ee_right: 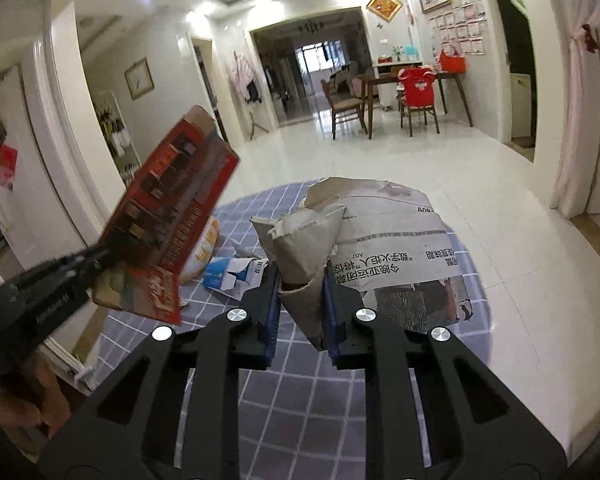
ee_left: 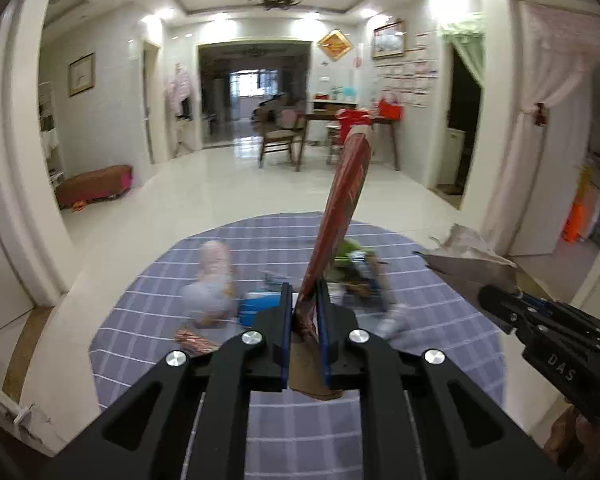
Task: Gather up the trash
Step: 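Grasp the red cardboard strip with the left tool while the right tool grasps newspaper, then drop the cardboard strip and newspaper into the blue bucket with both tools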
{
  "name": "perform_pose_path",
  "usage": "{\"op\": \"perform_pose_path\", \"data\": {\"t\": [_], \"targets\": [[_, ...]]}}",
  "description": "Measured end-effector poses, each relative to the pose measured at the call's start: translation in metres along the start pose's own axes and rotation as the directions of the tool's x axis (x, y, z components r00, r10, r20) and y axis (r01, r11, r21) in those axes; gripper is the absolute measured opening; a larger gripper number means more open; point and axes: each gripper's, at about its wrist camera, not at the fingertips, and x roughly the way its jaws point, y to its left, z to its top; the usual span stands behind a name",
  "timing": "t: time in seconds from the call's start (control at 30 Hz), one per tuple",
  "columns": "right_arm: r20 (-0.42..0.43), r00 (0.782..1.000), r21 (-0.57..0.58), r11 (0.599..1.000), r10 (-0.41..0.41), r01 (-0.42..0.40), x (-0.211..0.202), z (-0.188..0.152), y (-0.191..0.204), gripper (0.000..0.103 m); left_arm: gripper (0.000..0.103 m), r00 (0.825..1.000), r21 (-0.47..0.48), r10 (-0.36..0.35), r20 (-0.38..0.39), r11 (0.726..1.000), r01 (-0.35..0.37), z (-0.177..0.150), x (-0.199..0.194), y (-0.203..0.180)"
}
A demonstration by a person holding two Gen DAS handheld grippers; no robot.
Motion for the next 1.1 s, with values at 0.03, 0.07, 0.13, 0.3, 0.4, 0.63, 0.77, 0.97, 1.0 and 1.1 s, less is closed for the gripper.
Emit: {"op": "perform_pose_path", "data": {"t": [0.03,0.07,0.13,0.3,0.4,0.63,0.77,0.97,1.0,1.1], "targets": [[0.014,1.0,0.016,1.0,-0.001,0.001,-0.011,-0.002,-0.007,0.019,0.011,1.0,0.012,-0.025,-0.001,1.0,0.025,-0.001,-0.004,-0.012],[0.028,1.0,0.036,0.999,-0.007,0.006,-0.024,-0.005,-0.016,0.019,0.011,0.999,0.024,-0.045,-0.004,0.999,0.045,-0.003,-0.006,-0.022],[0.048,0.999,0.069,0.997,-0.022,0.019,-0.043,-0.011,-0.031,0.019,0.011,0.996,0.055,-0.088,-0.01,0.995,0.088,-0.008,-0.01,-0.048],[0.073,0.992,0.153,0.984,-0.102,0.09,-0.092,-0.037,-0.084,0.019,0.011,0.981,0.13,-0.192,-0.038,0.972,0.195,-0.021,-0.016,-0.121],[0.065,0.985,0.215,0.966,-0.162,0.145,-0.114,-0.056,-0.123,0.019,0.011,0.966,0.177,-0.249,-0.068,0.95,0.258,-0.035,-0.014,-0.172],[-0.022,0.967,0.336,0.91,-0.253,0.245,-0.127,-0.107,-0.196,0.019,0.011,0.919,0.227,-0.331,-0.215,0.898,0.377,-0.082,0.024,-0.265],[-0.096,0.96,0.384,0.88,-0.264,0.28,-0.116,-0.135,-0.23,0.019,0.011,0.904,0.259,-0.318,-0.286,0.883,0.392,-0.106,0.051,-0.299],[-0.171,0.958,0.43,0.857,-0.231,0.283,-0.086,-0.162,-0.262,0.022,0.012,0.905,0.301,-0.245,-0.348,0.885,0.356,-0.134,0.093,-0.322],[-0.187,0.955,0.427,0.856,-0.231,0.29,-0.078,-0.165,-0.263,0.024,0.012,0.909,0.31,-0.223,-0.352,0.889,0.338,-0.138,0.099,-0.325],[-0.201,0.955,0.436,0.852,-0.22,0.288,-0.054,-0.172,-0.269,0.032,0.012,0.91,0.306,-0.203,-0.362,0.896,0.322,-0.141,0.112,-0.326]]}}
